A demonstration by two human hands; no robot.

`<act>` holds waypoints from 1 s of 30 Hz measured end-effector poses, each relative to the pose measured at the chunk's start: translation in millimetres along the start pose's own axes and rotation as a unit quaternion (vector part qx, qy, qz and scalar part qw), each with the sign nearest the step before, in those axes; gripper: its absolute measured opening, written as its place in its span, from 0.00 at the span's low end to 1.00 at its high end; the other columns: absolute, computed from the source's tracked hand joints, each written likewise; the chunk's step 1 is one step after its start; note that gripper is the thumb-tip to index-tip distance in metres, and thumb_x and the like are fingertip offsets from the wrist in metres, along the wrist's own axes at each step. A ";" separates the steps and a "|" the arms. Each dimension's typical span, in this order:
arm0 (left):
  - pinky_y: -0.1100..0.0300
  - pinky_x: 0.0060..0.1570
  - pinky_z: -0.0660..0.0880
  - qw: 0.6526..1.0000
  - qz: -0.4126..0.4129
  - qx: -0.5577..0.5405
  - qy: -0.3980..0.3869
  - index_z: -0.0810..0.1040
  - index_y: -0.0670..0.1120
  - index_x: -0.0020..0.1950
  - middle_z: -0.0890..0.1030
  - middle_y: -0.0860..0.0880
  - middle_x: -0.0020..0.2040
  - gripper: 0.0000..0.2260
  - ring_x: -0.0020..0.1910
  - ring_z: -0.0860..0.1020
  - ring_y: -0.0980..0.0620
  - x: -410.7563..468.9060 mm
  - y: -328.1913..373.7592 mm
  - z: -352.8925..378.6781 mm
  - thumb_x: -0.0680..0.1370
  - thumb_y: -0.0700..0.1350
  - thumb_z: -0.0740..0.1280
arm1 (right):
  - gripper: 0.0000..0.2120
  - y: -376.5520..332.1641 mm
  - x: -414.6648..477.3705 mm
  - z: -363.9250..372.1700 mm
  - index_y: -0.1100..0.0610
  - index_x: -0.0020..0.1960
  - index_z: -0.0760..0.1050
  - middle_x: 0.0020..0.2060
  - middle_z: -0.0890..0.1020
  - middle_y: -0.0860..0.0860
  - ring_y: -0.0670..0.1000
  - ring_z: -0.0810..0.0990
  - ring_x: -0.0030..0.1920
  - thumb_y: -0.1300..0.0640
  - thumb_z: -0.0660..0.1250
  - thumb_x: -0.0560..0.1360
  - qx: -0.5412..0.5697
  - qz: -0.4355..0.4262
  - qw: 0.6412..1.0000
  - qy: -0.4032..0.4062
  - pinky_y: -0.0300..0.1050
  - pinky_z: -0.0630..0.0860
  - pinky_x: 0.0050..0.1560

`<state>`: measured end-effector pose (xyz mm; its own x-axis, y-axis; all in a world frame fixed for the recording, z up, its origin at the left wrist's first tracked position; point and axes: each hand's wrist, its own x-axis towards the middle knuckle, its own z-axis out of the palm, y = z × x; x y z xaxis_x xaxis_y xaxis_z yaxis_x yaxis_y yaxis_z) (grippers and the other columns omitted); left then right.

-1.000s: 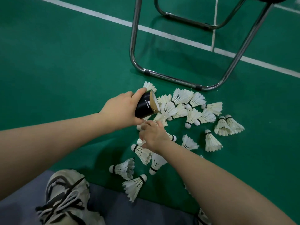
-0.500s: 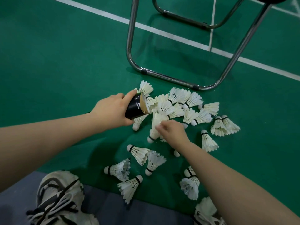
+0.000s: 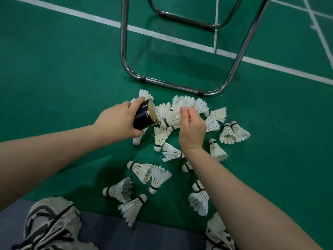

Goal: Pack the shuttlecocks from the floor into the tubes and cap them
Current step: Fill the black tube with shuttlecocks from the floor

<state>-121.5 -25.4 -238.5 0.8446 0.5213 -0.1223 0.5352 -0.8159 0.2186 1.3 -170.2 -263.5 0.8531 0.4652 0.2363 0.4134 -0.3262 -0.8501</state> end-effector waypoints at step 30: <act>0.52 0.47 0.74 0.997 0.079 0.020 0.014 0.53 0.52 0.75 0.75 0.45 0.57 0.40 0.56 0.75 0.44 -1.1 18.3 2.7 0.69 0.58 0.69 | 0.09 -43.5 33.8 -1.9 0.61 0.50 0.76 0.44 0.80 0.53 0.47 0.79 0.44 0.63 0.67 0.70 0.108 0.148 0.774 -0.607 0.34 0.76 0.47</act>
<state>-112.6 -41.5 -236.9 0.9179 0.3919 -0.0629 0.3964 -0.8975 0.1933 12.8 -141.8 -217.6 -0.0809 0.8695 -0.4873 0.0820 -0.4814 -0.8726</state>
